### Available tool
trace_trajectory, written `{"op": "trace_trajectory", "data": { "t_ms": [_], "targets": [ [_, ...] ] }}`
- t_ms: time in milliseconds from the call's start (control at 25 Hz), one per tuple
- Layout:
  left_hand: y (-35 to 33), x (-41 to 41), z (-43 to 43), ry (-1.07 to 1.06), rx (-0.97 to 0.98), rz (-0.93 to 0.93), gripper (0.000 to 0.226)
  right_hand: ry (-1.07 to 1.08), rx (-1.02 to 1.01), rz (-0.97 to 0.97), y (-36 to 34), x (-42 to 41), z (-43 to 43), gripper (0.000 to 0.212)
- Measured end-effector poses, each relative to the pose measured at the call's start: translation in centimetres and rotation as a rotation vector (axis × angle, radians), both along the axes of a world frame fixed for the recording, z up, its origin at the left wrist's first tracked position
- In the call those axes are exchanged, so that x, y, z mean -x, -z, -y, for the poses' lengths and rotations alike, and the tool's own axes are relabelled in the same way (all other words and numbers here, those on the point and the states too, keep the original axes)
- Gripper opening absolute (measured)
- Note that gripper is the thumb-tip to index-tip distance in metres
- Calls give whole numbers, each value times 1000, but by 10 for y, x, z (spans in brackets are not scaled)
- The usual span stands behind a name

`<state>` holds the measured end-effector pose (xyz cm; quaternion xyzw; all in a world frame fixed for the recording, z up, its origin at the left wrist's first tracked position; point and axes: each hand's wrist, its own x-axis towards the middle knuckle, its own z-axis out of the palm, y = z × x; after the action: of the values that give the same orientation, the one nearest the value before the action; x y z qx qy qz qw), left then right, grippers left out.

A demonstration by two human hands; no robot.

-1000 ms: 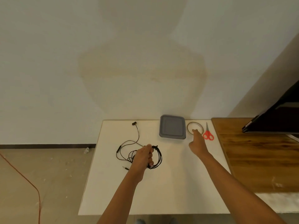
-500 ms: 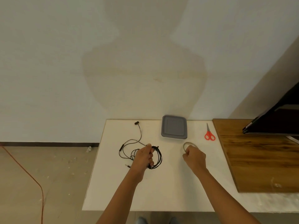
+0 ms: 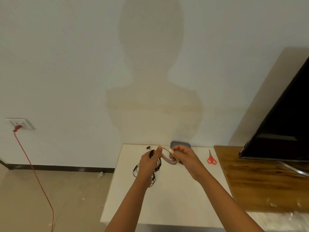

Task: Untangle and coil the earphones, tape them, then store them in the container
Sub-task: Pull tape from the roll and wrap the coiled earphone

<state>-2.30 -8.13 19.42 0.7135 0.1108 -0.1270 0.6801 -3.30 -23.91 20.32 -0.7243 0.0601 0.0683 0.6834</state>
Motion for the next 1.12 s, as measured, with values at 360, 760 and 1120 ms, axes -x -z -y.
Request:
{"op": "trace_trajectory", "data": {
  "t_ms": [360,760,1120],
  "targets": [
    [-79,44,-24,-143,319,-58,24,-137,-3,138,-90,70,-30,20],
    [-111,67,-34,-152,420,-68,18,-131,-35,215,-112,109,-38,27],
    [-104,72,-42,-118,-11,62,45,-73,28,201,-113,106,-35,20]
  ]
}}
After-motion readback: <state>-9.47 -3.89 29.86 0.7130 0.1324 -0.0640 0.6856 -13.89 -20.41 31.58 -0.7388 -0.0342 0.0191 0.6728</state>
